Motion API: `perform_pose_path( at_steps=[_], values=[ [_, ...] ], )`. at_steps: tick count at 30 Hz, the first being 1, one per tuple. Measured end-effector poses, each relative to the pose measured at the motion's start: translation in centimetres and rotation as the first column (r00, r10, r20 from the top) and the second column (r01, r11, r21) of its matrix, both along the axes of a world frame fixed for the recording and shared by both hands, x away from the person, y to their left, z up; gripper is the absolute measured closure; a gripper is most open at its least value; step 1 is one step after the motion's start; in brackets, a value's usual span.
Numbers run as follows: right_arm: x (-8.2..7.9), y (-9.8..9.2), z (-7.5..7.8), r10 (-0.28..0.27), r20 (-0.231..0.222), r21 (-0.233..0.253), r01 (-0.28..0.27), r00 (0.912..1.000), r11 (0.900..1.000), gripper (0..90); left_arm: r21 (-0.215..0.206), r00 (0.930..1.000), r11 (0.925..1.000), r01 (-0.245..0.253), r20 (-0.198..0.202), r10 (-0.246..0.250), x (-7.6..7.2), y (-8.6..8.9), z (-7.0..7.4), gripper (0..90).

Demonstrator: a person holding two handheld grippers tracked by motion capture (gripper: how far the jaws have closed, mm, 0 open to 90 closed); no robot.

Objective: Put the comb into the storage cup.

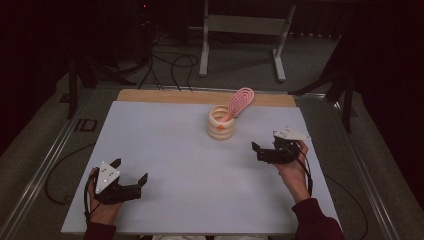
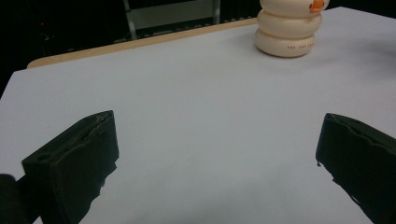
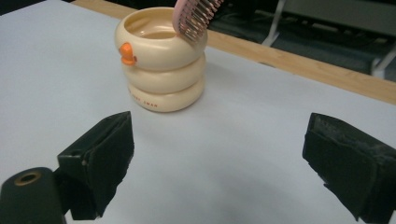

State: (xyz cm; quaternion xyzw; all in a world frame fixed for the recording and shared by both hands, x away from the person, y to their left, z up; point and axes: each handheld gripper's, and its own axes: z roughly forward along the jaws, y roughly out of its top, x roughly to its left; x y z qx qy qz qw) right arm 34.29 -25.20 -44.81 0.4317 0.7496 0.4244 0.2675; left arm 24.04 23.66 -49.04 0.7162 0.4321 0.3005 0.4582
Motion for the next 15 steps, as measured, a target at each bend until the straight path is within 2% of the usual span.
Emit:
perform_pose_path(
  at_steps=[5,7,15],
  values=[
    [-2.0,-0.4,-0.3,0.003,0.044,0.021,-0.004,0.9990,1.000,9.0,0.007,1.0000,1.0000,0.002,0.004,-0.002,0.1,0.0,0.1,0.1],
    [-2.6,-0.5,-0.5,0.004,0.039,0.017,-0.004,0.9992,1.000,9.0,0.000,0.9999,1.0000,0.005,0.010,-0.005,0.0,0.1,0.2,0.1],
    [-4.8,-1.4,-1.5,-0.003,0.077,0.048,0.000,0.9970,0.999,9.0,-0.012,0.9996,0.9999,0.000,0.029,0.000,-0.1,0.4,0.5,0.1]
  ],
)
